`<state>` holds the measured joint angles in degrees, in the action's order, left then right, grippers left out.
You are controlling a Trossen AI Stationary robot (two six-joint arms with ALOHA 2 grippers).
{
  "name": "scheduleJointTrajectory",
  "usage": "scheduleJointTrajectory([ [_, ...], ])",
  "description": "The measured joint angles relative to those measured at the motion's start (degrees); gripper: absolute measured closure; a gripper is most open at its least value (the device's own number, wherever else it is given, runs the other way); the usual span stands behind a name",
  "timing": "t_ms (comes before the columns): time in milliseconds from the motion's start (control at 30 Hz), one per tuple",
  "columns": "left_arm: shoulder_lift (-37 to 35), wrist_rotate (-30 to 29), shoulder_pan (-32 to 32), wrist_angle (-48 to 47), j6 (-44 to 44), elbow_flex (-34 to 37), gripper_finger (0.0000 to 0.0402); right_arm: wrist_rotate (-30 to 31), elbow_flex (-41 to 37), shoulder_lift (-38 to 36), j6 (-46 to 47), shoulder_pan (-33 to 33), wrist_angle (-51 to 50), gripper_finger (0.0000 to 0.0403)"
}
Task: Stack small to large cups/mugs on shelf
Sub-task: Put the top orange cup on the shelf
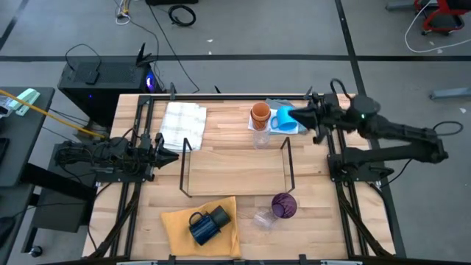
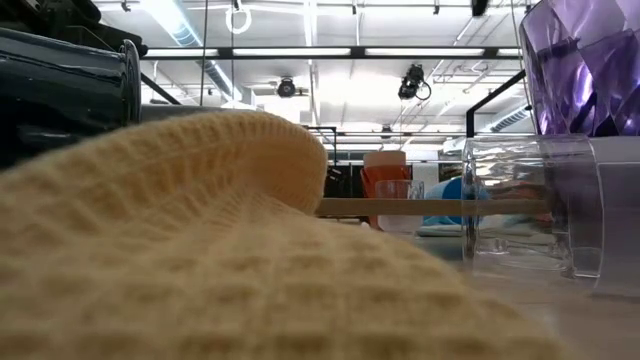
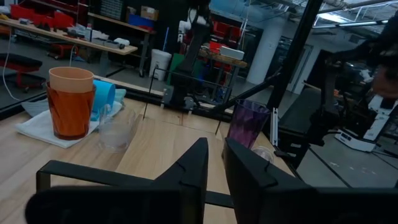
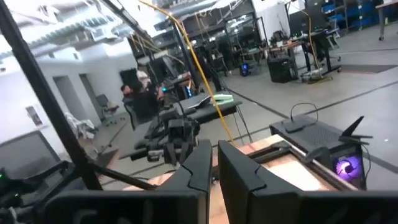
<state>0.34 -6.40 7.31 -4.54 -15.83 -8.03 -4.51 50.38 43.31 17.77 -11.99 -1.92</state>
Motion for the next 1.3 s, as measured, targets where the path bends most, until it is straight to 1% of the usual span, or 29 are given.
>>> scheduleJointTrajectory([
  [100,0.02,0.0,0.0,0.0,0.01,0.02,0.0343,-0.7,9.91,6.32,-0.25,-2.44,-4.18,0.0369],
  [267,0.02,-0.01,0.0,0.02,-0.01,0.02,0.035,-7.35,24.63,14.78,-0.36,-7.6,-10.3,0.0369],
  [400,0.02,-0.01,0.0,0.02,0.0,0.02,0.035,-12.71,32.96,19.87,-0.4,-10.28,-12.8,0.0369],
  [533,0.02,-0.02,0.0,0.08,1.04,0.02,0.0345,-16.61,38.4,23.76,-0.4,-12.26,-14.88,0.0369],
  [700,0.02,-0.07,0.0,2.32,10.76,0.02,0.0344,-17.03,41.49,26.61,-0.87,-12.78,-15.27,0.0369],
  [833,0.02,-0.62,0.0,11.02,16.75,0.02,0.0351,-17.09,41.72,27.5,-1.03,-12.76,-15.4,0.0369],
  [900,0.02,-2.73,0.0,17.82,18.31,0.0,0.0354,-17.05,41.72,27.68,-1.1,-12.76,-15.44,0.0369],
  [967,0.02,-7.06,0.0,24.09,19.58,-0.02,0.0356,-17.05,41.72,27.65,-1.24,-12.78,-15.32,0.0369],
  [1000,0.02,-8.94,0.0,25.3,19.83,-0.3,0.0355,-17.05,41.72,27.62,-1.3,-12.76,-15.27,0.0369],
  [1067,0.32,-11.56,0.0,24.9,20.01,-1.98,0.0353,-17.05,41.72,27.6,-1.36,-12.76,-15.27,0.0369],
  [1133,1.9,-12.69,-0.11,24.56,20.14,-4.39,0.035,-17.05,41.72,27.5,-1.41,-12.76,-15.27,0.0369],
  [1200,4.63,-12.87,-0.13,24.32,20.86,-7.38,0.0346,-17.05,41.72,27.35,-1.43,-12.76,-15.17,0.0369],
  [1300,10.58,-12.91,-0.13,24.0,23.92,-13.59,0.0341,-17.06,41.72,27.39,-2.21,-12.76,-15.16,0.0369],
])
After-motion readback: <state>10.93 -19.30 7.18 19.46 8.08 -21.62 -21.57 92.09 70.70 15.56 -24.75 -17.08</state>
